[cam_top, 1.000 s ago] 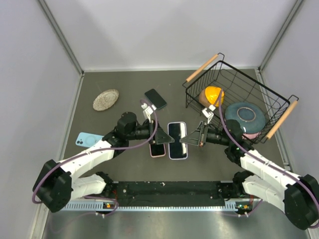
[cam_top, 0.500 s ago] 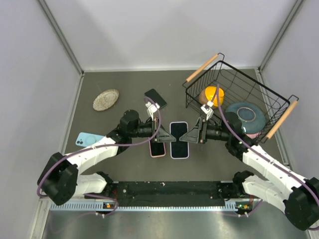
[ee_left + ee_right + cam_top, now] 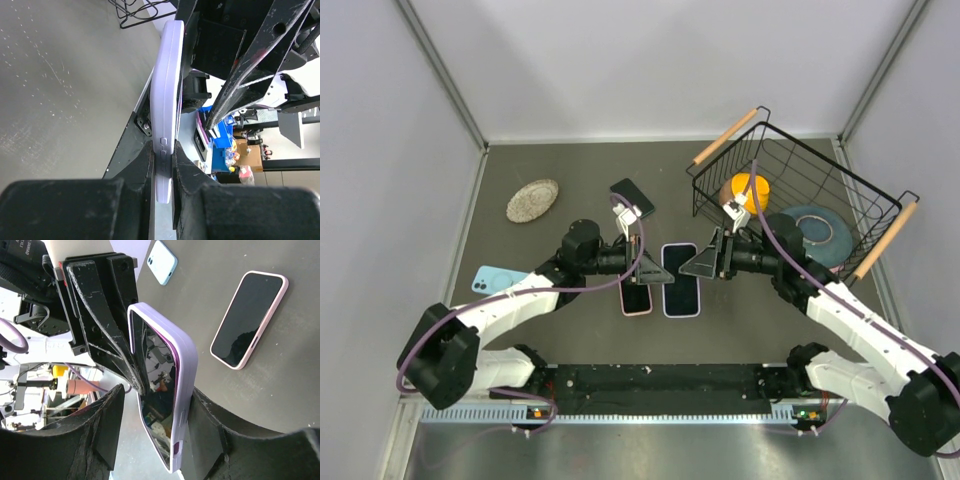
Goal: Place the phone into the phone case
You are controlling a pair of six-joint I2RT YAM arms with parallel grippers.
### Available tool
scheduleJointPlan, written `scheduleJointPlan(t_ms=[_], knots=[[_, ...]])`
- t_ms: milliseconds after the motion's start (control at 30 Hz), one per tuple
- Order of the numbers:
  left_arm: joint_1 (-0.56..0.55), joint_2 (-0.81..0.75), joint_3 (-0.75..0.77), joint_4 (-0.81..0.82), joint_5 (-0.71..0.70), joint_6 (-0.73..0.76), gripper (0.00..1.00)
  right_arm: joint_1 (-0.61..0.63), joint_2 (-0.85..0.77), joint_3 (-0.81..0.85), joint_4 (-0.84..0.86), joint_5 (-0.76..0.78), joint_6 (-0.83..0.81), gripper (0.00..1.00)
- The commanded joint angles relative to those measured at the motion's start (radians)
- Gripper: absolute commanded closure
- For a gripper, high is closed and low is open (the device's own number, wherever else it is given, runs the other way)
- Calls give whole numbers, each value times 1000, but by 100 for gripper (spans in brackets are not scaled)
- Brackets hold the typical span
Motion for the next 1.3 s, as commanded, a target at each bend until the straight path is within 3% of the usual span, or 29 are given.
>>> scheduleJointPlan(t_ms=[0, 467, 567, 700, 800, 933, 967, 1000, 1100, 1167, 1200, 1267], knots=[[-4, 7, 38, 9, 38, 15, 100, -7, -5, 75, 53, 39, -21, 48], [-4, 28, 29, -2, 41, 33, 100, -16, -3, 124, -44, 82, -65, 50], [-4, 30, 29, -14, 35, 41, 100, -14, -6, 123, -53, 94, -68, 58], [-4, 34, 29, -55, 10, 52, 100, -14, -3, 126, -58, 107, -79, 86], [-4, 31, 58, -173, -74, 116, 100, -14, -3, 134, -75, 130, -102, 100], [-5, 36, 90, -308, -125, 173, 100, -14, 6, 152, -113, 147, -143, 100], [-4, 37, 92, -305, -120, 170, 100, -14, 5, 155, -116, 145, -146, 95], [-4, 37, 90, -296, -116, 167, 100, -14, 3, 158, -118, 142, -148, 76], [-4, 40, 87, -270, -94, 151, 100, -14, -5, 144, -109, 140, -140, 62], [-4, 50, 89, -265, -79, 151, 100, -14, 1, 128, -79, 134, -126, 68], [-4, 57, 86, -259, -73, 148, 100, -14, 4, 121, -60, 119, -111, 79], [-4, 63, 84, -255, -71, 144, 100, -14, 8, 106, -38, 119, -96, 89]])
